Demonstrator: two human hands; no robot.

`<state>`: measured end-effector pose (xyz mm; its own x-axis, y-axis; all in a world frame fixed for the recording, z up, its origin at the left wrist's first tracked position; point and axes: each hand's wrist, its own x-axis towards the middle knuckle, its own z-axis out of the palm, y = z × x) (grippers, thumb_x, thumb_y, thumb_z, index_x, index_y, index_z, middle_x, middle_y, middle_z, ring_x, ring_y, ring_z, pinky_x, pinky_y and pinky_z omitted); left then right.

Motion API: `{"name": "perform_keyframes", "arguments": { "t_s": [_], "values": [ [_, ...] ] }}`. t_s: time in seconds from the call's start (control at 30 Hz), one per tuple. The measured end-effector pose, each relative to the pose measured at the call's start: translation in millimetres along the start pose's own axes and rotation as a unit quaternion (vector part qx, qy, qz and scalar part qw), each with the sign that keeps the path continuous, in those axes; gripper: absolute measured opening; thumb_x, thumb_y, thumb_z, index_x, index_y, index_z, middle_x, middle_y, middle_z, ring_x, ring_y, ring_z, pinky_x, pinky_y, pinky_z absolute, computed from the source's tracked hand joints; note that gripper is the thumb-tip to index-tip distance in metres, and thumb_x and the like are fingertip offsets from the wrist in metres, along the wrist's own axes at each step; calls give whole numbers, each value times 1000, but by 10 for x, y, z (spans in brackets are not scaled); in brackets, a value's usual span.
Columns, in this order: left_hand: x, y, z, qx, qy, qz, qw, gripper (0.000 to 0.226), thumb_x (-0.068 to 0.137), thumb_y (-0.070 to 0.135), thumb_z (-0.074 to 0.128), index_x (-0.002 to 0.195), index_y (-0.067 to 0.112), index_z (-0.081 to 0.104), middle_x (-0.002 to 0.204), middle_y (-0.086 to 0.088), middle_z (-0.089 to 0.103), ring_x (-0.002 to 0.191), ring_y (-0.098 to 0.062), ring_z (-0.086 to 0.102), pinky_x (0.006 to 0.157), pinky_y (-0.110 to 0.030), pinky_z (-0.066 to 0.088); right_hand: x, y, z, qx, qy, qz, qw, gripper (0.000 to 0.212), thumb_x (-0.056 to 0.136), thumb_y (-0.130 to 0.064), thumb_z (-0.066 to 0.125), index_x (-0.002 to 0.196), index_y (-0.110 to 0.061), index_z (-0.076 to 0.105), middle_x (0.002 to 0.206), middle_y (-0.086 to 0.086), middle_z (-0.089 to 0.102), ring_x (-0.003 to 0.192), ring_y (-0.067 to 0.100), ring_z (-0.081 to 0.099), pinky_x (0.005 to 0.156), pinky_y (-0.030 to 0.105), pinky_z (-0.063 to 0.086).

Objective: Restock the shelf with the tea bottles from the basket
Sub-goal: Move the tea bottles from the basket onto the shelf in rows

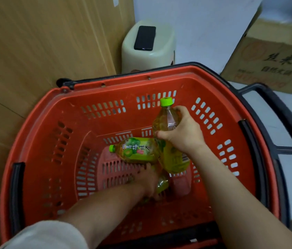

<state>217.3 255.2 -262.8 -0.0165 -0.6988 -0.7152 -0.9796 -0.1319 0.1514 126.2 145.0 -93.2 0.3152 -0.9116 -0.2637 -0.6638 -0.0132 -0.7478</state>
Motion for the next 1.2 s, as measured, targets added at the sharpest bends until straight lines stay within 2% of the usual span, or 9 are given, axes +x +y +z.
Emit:
{"name": "perform_keyframes", "arguments": {
  "t_s": [0.13,0.27,0.37,0.5,0.67,0.9,1.03,1.1,1.2],
  "values": [
    [-117,-170,-250,21,18,34,999,117,56,40,86,145,27,11,140,-19,31,126,-42,39,102,-48,41,11,12,1,-11,-8,-11,1000,90,60,-36,85,135,-29,36,104,-4,56,94,19,59,85,41,54],
    [-602,-457,-602,-30,79,-3,996,125,55,40,85,145,40,-2,147,-17,24,127,-40,41,100,-49,42,-13,-2,-21,-17,-11,-21,1000,87,60,-35,84,134,-29,37,95,-6,57,81,17,60,75,35,54],
    [-1167,-623,-945,-81,158,-41,983,125,51,45,84,143,44,-1,137,-12,32,122,-36,46,101,-41,40,-88,-103,-55,-13,-10,-44,999,91,58,-35,85,135,-29,37,109,1,62,88,21,62,80,36,54],
    [-2056,-695,-1348,-138,271,-54,951,124,48,46,82,139,52,-2,130,-2,37,114,-28,53,92,-37,47,-315,-267,-90,4,-12,-85,996,86,58,-34,87,131,-28,43,120,2,63,97,20,61,79,24,45],
    [-3315,-634,-1738,-132,441,-27,888,126,51,49,81,139,59,-8,141,11,29,126,-16,44,99,-36,43,-615,-750,-184,-45,-49,-156,986,91,55,-38,89,133,-25,44,127,2,62,110,20,61,89,25,46],
    [-4873,-652,-2108,-107,641,-42,759,131,50,44,83,140,58,-10,137,10,36,119,-13,46,94,-37,46,-1207,-1945,-568,10,-24,-308,951,89,50,-41,90,127,-26,48,115,0,64,93,15,58,78,26,41],
    [-5528,-812,-2236,-42,654,-134,743,130,55,41,82,136,60,-18,149,10,23,107,-23,54,81,-40,51,-1516,-2663,-627,90,-21,-393,915,100,24,-82,72,114,-47,47,119,-8,61,113,12,57,99,38,45],
    [-5711,-975,-2273,-16,635,-197,747,129,55,41,79,136,59,-20,153,12,16,104,-29,56,80,-45,52,-1694,-3019,-589,122,-33,-434,892,88,29,-72,81,108,-52,48,120,-10,61,115,11,56,99,37,44],
    [-5862,-1284,-2251,8,579,-294,760,126,55,45,76,138,55,-18,156,11,13,119,-28,48,89,-53,47,-1984,-3509,-472,161,-68,-478,861,70,49,-37,90,102,-52,47,111,-14,60,102,7,58,83,25,45]
  ]
}}
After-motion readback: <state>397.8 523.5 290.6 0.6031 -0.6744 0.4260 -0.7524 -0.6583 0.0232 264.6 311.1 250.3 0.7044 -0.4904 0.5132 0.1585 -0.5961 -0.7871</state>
